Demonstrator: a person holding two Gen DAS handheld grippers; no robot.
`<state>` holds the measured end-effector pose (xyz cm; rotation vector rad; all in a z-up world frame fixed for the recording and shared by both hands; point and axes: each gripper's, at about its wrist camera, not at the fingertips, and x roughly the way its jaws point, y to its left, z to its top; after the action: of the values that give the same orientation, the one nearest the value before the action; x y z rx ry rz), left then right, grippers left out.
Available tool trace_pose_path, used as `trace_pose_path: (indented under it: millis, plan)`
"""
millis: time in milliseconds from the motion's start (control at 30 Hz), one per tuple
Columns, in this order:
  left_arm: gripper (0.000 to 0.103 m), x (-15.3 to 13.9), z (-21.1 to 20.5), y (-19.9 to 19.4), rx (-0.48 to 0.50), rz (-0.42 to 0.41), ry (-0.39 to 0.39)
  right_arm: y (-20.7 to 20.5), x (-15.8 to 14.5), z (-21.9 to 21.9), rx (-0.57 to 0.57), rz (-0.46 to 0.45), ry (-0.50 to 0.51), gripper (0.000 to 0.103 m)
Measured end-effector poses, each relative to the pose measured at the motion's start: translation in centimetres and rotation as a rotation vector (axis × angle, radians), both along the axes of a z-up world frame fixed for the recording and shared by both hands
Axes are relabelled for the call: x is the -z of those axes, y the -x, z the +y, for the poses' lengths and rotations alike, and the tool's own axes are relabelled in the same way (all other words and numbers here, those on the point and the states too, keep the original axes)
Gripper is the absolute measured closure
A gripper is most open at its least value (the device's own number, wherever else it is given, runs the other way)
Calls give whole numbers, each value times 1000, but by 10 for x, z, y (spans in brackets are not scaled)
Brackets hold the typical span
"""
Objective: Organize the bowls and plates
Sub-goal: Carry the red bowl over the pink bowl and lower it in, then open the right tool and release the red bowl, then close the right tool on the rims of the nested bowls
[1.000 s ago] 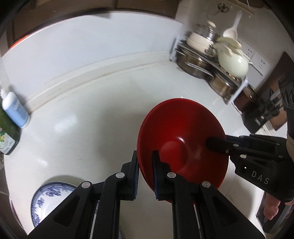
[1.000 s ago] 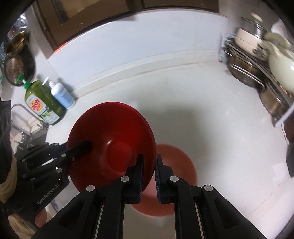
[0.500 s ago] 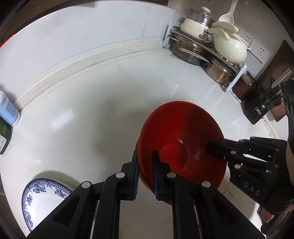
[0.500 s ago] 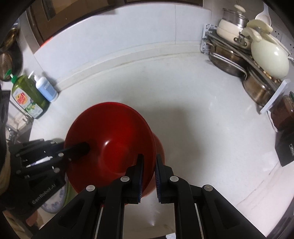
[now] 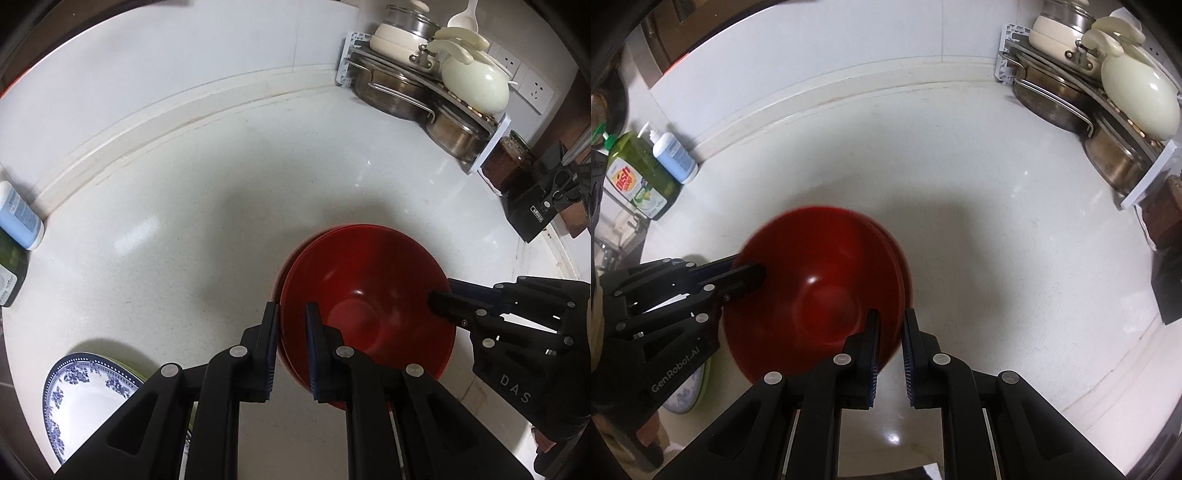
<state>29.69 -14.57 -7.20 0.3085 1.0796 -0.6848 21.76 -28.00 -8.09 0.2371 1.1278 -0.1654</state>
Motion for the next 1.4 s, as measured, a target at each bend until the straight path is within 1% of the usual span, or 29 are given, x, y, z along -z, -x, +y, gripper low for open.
trace_pose_path:
  millis: [67,133,233,433,533,567,667,733,800,833,867,900,1000,1133,1233,1400]
  plan:
    - [84,-3,2,0,-11,-25,-6,0,1,1,-8,-3,-4,90]
    - [77,-5,3,-1,-26,-41,-9,1,1,0,-9,-8,-5,89]
    - [73,-10,6,-1,-34,-50,3,3,-1,-2,8,-25,-13,77]
    - [67,-21,10,-1,-36,-74,20,8,-11,-1,23,-72,-20,76]
    - [66,-25,11,-1,-40,-80,22,10,-15,-1,28,-85,-18,71]
    - [65,-25,11,-1,-41,-83,21,11,-16,0,30,-91,-15,71]
    - [59,-27,14,-1,-41,-90,17,12,-17,-2,40,-99,-9,71]
    - [53,-27,17,0,-46,-99,6,14,-18,-4,51,-104,-14,71]
    - [49,-25,19,0,-57,-105,-9,16,-18,-7,68,-113,-18,70]
    - [47,-24,20,0,-63,-105,-16,17,-18,-8,78,-117,-17,66]
    - [46,-22,20,1,-63,-106,-22,18,-18,-9,91,-119,-12,60]
    - [44,-21,20,1,-62,-107,-27,19,-17,-11,103,-123,-6,59]
    - [43,-13,17,4,-48,-94,-43,22,-13,-12,122,-120,4,57]
    - [43,0,13,1,-46,-44,-45,22,-4,-10,111,-109,-54,57]
    - [43,10,10,-3,-55,-19,-55,18,4,-8,91,-90,-74,57]
    - [43,23,6,-6,-69,11,-68,13,17,-14,96,-61,-97,57]
